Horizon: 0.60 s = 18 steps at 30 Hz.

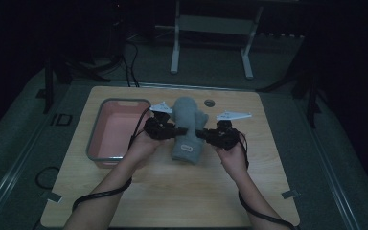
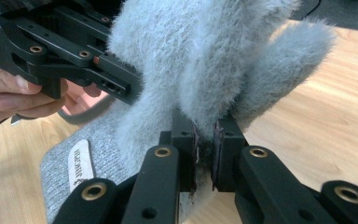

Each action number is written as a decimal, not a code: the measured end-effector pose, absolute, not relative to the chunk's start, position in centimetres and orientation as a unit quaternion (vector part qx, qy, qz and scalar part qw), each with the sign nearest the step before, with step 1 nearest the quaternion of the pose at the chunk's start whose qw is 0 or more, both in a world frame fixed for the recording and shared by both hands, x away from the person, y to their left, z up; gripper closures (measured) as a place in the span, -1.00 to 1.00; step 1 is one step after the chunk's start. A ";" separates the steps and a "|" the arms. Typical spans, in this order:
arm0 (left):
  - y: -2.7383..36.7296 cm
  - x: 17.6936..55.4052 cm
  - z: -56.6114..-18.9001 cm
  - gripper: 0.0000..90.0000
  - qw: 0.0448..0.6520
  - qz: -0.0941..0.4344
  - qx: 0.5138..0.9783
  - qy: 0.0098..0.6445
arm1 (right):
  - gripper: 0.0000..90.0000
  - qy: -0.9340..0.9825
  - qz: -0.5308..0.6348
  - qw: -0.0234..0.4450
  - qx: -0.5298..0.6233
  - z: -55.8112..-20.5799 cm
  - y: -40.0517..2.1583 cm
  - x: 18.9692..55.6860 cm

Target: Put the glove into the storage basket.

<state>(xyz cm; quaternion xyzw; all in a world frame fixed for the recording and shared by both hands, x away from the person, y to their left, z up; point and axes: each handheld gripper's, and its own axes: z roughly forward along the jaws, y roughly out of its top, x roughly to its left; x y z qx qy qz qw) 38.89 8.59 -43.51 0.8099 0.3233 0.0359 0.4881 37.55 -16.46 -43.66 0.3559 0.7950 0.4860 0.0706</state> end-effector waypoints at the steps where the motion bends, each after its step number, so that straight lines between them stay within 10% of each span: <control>1: 9.0 38.9 -43.3 0.73 0.488 0.038 0.810 0.324 | 0.83 0.796 0.486 0.070 0.354 -43.5 -16.1 37.7; 18: 17.6 38.3 -40.8 0.73 0.485 0.069 0.792 0.363 | 0.83 0.808 0.499 0.048 0.310 -41.1 -7.7 39.3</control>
